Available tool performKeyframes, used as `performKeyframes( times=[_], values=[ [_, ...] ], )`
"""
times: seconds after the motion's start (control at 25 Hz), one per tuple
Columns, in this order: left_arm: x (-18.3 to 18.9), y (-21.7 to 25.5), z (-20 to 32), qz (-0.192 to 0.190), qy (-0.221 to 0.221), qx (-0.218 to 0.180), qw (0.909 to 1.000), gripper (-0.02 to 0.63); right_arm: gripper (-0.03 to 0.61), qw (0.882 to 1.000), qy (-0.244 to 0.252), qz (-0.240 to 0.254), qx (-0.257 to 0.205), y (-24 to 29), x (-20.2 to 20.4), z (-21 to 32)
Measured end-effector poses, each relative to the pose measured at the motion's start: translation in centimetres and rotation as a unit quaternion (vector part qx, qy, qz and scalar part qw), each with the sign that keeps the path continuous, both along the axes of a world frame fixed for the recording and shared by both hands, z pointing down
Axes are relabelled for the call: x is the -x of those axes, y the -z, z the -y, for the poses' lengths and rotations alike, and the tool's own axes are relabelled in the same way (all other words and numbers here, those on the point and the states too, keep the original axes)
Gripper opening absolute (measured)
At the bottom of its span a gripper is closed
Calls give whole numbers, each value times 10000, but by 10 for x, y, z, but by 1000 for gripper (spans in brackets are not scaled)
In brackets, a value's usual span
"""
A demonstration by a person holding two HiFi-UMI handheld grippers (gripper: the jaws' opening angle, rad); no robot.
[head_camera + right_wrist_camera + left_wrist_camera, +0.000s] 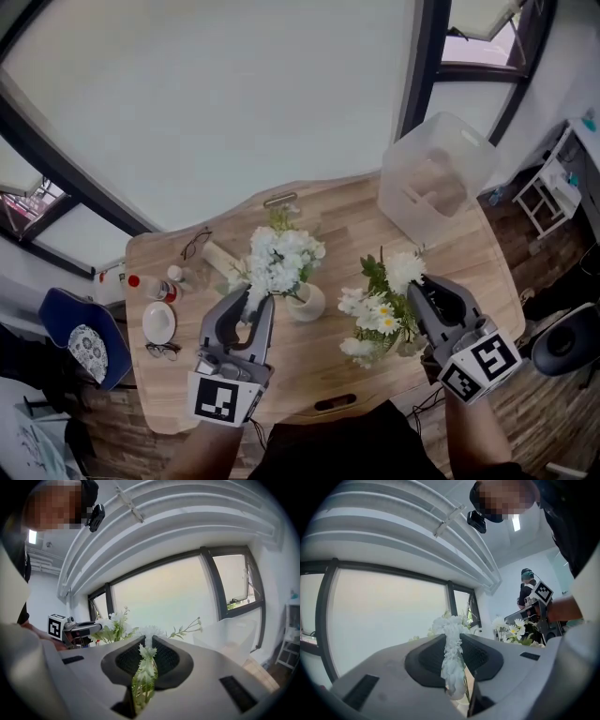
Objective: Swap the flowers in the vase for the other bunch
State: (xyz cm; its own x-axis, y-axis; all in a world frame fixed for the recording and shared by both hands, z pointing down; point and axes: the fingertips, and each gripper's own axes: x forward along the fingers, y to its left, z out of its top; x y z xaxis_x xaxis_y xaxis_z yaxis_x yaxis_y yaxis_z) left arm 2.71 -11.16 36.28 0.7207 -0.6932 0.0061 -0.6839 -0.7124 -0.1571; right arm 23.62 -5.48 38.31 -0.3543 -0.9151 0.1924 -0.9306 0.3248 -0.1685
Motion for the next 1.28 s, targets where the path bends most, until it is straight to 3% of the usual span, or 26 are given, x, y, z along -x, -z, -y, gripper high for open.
performKeyframes(
  times=[1.28],
  values=[
    [-16, -93, 12, 303, 100, 789, 9964, 85, 64, 9986, 22, 247, 461, -47, -2, 22]
  ],
)
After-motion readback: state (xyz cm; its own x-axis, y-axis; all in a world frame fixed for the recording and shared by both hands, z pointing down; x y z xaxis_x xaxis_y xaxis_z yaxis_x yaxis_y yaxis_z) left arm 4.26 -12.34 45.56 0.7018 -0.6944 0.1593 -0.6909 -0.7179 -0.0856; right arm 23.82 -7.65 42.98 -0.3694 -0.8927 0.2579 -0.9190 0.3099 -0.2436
